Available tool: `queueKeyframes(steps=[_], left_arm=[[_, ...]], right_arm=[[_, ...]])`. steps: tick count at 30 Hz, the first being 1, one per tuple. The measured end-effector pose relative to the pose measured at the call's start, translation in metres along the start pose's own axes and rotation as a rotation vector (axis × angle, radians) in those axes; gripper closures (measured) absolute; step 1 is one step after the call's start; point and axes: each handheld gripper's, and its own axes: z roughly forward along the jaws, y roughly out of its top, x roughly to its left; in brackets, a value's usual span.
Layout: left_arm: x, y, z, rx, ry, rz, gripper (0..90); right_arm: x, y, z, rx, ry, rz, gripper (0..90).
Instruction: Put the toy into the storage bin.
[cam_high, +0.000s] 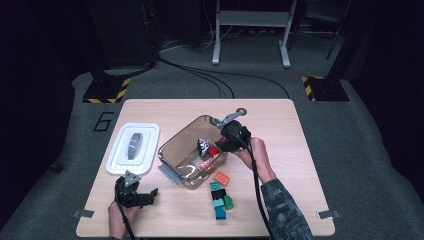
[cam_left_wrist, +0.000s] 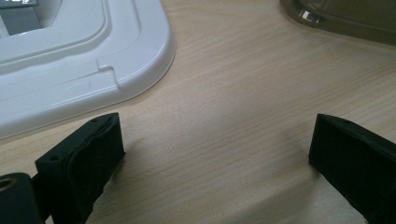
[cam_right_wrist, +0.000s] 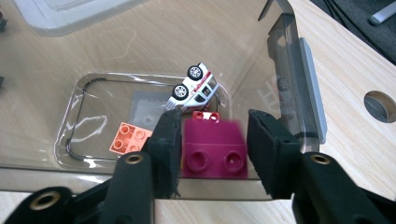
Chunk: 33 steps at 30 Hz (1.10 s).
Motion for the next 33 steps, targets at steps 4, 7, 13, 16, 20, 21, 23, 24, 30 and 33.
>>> queueKeyframes(steps=[4,7,13,16,20,21,23,24,30,33], left_arm=[[0.0,0.0,0.0,0.0,0.0,0.001,3.1],[0.0,0.0,0.0,0.0,0.0,0.0,3.0],[0.0,0.0,0.0,0.0,0.0,0.0,3.1],[0.0,0.0,0.0,0.0,0.0,0.0,3.0],[0.0,0.0,0.0,0.0,0.0,0.0,3.1],[0.0,0.0,0.0,0.0,0.0,0.001,3.0],[0.0,0.0,0.0,0.0,0.0,0.0,3.0],[0.0,0.0,0.0,-0.001,0.001,0.0,3.0],[0.0,0.0,0.0,0.0,0.001,0.001,3.0],[0.0,0.0,0.0,0.0,0.001,0.001,3.0]], right_arm=[[-0.001,-0.001,-0.003,0.001,-0.018,-0.001,42.0],[0.0,-0.002,-0.007,-0.023,-0.026,0.007,31.7],[-0.001,-0.005,-0.022,-0.083,-0.029,0.026,16.7],[-0.002,-0.01,-0.031,-0.099,-0.027,0.053,14.4],[-0.002,-0.019,-0.039,-0.113,-0.029,0.053,14.0],[-0.002,-0.022,-0.041,-0.108,-0.03,0.066,13.9],[-0.001,-0.029,-0.044,-0.116,-0.029,0.075,13.9],[-0.001,-0.031,-0.044,-0.118,-0.031,0.07,13.9],[0.003,-0.053,-0.045,-0.121,-0.024,0.101,13.4],[0.006,-0.065,-0.04,-0.117,-0.016,0.109,12.2]])
